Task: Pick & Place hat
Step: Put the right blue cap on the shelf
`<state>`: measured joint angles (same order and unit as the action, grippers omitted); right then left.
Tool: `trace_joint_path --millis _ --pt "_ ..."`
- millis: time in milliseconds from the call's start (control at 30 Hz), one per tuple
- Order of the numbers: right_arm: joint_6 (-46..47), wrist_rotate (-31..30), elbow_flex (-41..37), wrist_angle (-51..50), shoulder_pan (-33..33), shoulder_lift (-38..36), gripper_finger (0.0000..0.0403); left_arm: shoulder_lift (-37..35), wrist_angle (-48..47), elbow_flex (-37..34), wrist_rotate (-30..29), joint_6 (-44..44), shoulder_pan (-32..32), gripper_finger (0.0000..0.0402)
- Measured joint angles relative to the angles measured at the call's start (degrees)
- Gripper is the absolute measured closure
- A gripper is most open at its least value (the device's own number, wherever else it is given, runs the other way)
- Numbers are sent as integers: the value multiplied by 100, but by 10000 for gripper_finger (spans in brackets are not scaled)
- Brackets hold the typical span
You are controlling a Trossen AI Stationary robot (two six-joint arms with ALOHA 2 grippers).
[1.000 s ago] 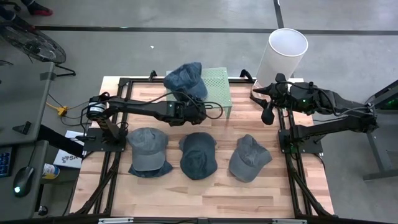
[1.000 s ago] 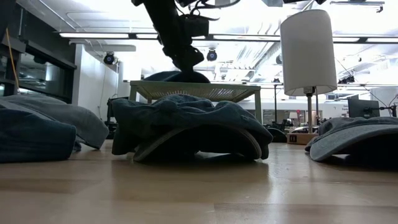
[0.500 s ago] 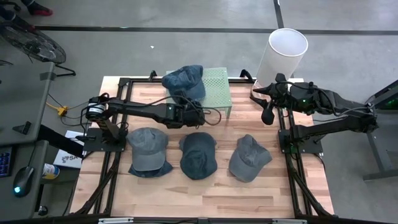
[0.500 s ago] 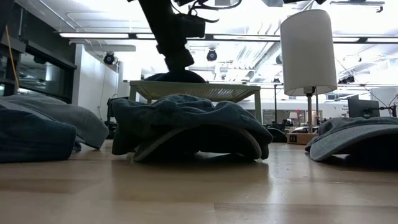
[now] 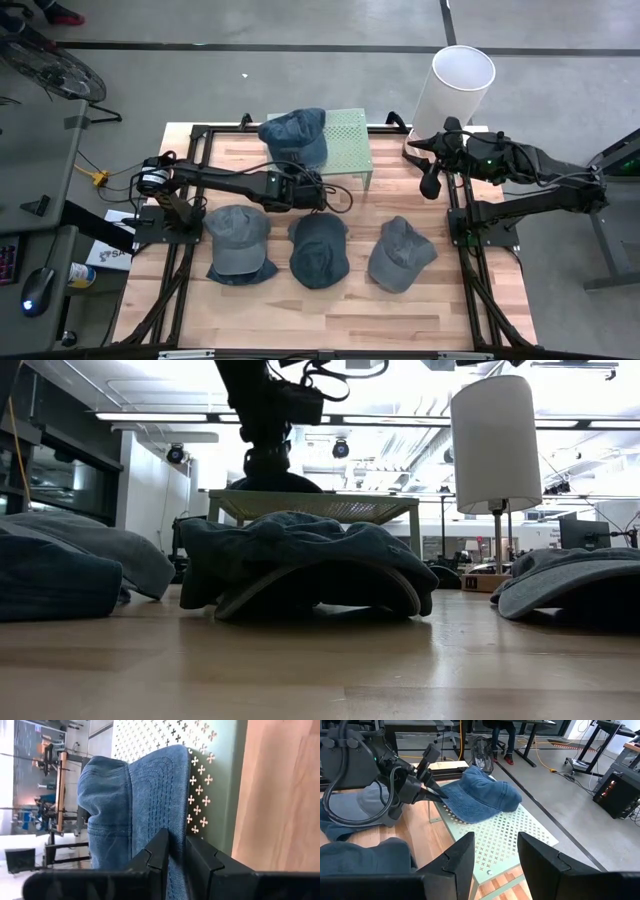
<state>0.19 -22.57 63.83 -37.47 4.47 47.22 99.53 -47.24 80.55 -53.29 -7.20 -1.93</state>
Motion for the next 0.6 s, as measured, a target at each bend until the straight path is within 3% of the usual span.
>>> trace_joint_path --millis 267,600 --pt "13 16 0 0 0 0 261 5 -269 43 129 -584 4 357" --pt "129 61 0 -2 -2 0 261 9 -413 216 251 -383 -102 357"
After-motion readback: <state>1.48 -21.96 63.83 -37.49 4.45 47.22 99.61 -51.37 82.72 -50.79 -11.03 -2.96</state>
